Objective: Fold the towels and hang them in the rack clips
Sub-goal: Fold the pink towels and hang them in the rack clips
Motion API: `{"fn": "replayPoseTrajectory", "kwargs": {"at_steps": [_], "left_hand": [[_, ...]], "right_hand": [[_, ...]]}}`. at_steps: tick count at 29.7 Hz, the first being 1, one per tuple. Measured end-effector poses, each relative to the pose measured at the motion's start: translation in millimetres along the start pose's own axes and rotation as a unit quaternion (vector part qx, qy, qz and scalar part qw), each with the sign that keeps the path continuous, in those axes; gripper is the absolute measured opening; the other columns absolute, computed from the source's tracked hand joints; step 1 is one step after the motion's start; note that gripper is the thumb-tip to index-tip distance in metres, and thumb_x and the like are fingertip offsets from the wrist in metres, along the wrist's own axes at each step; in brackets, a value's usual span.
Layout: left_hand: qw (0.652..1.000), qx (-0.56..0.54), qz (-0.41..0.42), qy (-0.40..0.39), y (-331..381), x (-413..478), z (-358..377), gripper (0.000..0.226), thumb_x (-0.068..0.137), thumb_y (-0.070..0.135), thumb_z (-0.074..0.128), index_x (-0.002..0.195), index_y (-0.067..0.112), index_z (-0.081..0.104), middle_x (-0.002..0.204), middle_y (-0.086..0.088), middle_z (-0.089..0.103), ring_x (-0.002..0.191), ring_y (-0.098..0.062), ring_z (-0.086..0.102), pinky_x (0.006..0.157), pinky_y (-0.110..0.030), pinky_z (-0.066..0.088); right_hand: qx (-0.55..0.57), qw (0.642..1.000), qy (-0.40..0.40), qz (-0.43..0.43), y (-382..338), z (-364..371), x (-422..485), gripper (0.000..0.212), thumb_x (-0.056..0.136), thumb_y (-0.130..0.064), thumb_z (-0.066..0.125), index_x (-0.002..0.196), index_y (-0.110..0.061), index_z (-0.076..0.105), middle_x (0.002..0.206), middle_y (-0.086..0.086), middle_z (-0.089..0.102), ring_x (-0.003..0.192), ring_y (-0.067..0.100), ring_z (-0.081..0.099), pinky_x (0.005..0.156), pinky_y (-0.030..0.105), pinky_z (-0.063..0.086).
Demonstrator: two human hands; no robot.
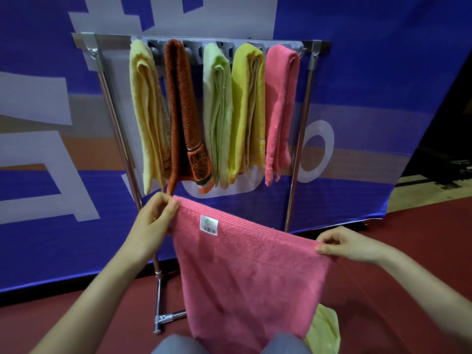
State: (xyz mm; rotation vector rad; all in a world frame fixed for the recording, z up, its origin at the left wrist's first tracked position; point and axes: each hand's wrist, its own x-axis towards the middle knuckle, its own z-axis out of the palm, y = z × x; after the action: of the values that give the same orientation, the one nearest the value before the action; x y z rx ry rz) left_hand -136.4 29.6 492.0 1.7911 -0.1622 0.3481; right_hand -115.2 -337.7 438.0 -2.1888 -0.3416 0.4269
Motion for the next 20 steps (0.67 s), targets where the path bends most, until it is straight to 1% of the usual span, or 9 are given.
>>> {"fn": "replayPoseTrajectory", "kwargs": {"at_steps": [3,6,9,11,13,15,17,18,20], "left_hand": [[0.999,-0.014,-0.018,0.025,-3.6,-1.0,-7.5,0.022,0.093,0.018,0.041,0.072,0.012,0.044,0.070,-0.003,0.043,0.066,-0.011,0.044,0.063,-0.027,0.044],[0.999,-0.003,-0.023,0.023,-6.5,-1.9,-15.0,0.022,0.093,0.020,0.041,0.073,0.013,0.045,0.072,-0.004,0.044,0.069,-0.014,0.045,0.066,-0.031,0.045],[0.999,0.006,-0.025,0.025,-8.8,-1.7,-19.0,0.021,0.093,0.020,0.042,0.073,0.013,0.045,0.072,-0.007,0.045,0.069,-0.015,0.045,0.065,-0.032,0.044],[0.999,0.009,-0.027,0.035,-12.3,-2.9,-18.9,0.022,0.092,0.019,0.044,0.072,0.013,0.046,0.070,-0.010,0.046,0.067,-0.017,0.046,0.065,-0.034,0.045],[0.998,-0.005,-0.034,0.048,-16.1,-7.2,-10.7,0.023,0.092,0.016,0.045,0.069,0.013,0.047,0.062,-0.007,0.048,0.061,-0.014,0.046,0.063,-0.035,0.044],[0.997,-0.033,-0.042,0.053,-20.2,-15.8,7.3,0.024,0.090,0.010,0.048,0.067,0.011,0.047,0.048,0.003,0.053,0.050,-0.004,0.047,0.057,-0.025,0.043],[0.997,-0.056,-0.048,0.040,-22.0,-25.6,29.8,0.024,0.089,0.006,0.050,0.065,0.009,0.048,0.042,0.007,0.056,0.045,0.001,0.046,0.049,-0.013,0.040],[0.996,-0.068,-0.051,0.031,-23.1,-29.9,40.8,0.023,0.088,0.005,0.051,0.065,0.009,0.048,0.042,0.008,0.056,0.046,0.001,0.046,0.047,-0.012,0.038],[0.994,-0.092,-0.060,0.018,-24.1,-36.8,60.4,0.024,0.086,0.005,0.054,0.064,0.011,0.049,0.042,0.006,0.054,0.049,-0.004,0.046,0.046,-0.016,0.037]], "right_hand": [[-0.041,0.998,0.028,0.027,11.9,-5.0,-0.5,0.017,0.078,-0.022,0.066,0.062,-0.017,0.064,0.058,-0.009,0.054,0.055,-0.003,0.045,0.058,0.017,0.038],[-0.048,0.995,0.080,0.030,18.4,-5.4,-0.1,0.029,0.080,-0.015,0.065,0.053,-0.020,0.057,0.046,-0.010,0.051,0.049,-0.002,0.044,0.055,0.016,0.036],[-0.032,0.988,0.147,0.036,18.0,-1.8,1.4,0.028,0.082,-0.012,0.064,0.055,-0.015,0.056,0.043,-0.006,0.049,0.042,0.004,0.046,0.045,0.015,0.040],[-0.018,0.976,0.213,0.033,11.1,0.0,2.6,0.024,0.083,-0.012,0.062,0.059,-0.012,0.058,0.039,-0.005,0.046,0.033,0.004,0.044,0.037,0.015,0.037],[0.035,0.964,0.263,0.020,-5.3,4.3,5.8,0.021,0.085,-0.010,0.060,0.064,-0.012,0.058,0.036,-0.004,0.046,0.029,0.004,0.041,0.033,0.015,0.036],[0.105,0.960,0.261,-0.003,-31.1,14.6,10.2,0.015,0.085,-0.006,0.058,0.073,-0.014,0.055,0.032,-0.002,0.046,0.027,0.005,0.041,0.031,0.014,0.035],[0.152,0.959,0.236,-0.028,-56.8,29.9,14.3,0.012,0.085,-0.005,0.057,0.079,-0.015,0.054,0.032,-0.001,0.047,0.028,0.006,0.041,0.031,0.015,0.037],[0.172,0.959,0.223,-0.035,-67.2,38.2,15.3,0.010,0.085,-0.006,0.058,0.079,-0.014,0.055,0.034,-0.001,0.048,0.029,0.007,0.042,0.032,0.016,0.038],[0.214,0.957,0.192,-0.036,-84.2,53.1,16.1,0.010,0.084,-0.008,0.059,0.075,-0.011,0.058,0.037,-0.002,0.052,0.031,0.008,0.047,0.034,0.018,0.042]]}}
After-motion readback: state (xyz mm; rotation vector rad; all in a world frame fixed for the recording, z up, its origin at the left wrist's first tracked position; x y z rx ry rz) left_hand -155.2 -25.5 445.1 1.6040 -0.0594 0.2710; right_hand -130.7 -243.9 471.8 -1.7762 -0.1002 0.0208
